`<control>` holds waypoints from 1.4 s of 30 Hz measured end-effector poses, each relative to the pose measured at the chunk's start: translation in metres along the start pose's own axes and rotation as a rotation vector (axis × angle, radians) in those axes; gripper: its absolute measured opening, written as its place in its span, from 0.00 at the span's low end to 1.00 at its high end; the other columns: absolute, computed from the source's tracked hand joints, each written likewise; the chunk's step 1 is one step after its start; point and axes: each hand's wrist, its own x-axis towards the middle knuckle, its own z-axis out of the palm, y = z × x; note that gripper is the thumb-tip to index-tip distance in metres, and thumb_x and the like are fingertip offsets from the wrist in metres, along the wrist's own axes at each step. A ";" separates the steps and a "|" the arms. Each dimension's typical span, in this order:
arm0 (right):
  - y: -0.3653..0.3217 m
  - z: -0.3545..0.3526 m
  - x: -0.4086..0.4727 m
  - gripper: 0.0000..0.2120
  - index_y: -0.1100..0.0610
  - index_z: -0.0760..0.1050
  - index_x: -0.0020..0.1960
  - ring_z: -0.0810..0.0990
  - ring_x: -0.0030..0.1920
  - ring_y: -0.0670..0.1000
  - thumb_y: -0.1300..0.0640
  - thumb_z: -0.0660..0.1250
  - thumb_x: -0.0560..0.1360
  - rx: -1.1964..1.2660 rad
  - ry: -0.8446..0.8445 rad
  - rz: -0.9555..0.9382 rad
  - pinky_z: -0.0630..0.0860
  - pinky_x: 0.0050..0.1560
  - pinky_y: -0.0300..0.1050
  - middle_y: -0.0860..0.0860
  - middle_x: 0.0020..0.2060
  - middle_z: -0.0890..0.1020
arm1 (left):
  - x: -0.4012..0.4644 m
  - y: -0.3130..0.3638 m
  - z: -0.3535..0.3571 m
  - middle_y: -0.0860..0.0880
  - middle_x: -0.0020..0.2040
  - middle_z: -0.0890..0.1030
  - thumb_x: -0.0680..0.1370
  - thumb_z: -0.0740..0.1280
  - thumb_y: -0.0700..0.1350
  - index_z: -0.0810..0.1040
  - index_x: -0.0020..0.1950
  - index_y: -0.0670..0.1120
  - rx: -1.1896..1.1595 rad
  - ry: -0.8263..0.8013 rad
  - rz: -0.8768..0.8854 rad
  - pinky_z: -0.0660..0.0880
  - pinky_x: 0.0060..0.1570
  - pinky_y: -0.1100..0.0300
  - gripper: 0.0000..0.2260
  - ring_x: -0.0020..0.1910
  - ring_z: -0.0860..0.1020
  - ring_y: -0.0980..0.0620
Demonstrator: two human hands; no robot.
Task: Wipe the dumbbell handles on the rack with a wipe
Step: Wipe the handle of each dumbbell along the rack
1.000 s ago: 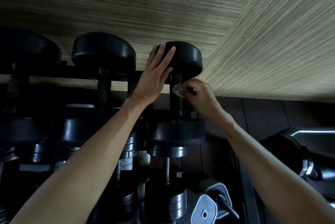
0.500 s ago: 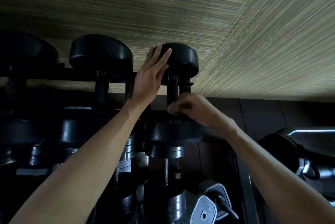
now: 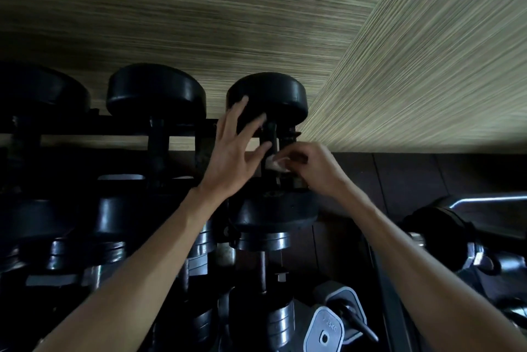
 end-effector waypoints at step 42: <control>0.005 0.068 -0.063 0.14 0.49 0.82 0.42 0.82 0.44 0.50 0.49 0.60 0.79 0.302 0.531 0.251 0.79 0.47 0.59 0.47 0.38 0.84 | 0.000 -0.006 0.025 0.47 0.40 0.78 0.79 0.64 0.32 0.79 0.46 0.38 -0.771 -0.191 -0.896 0.79 0.35 0.71 0.06 0.39 0.78 0.54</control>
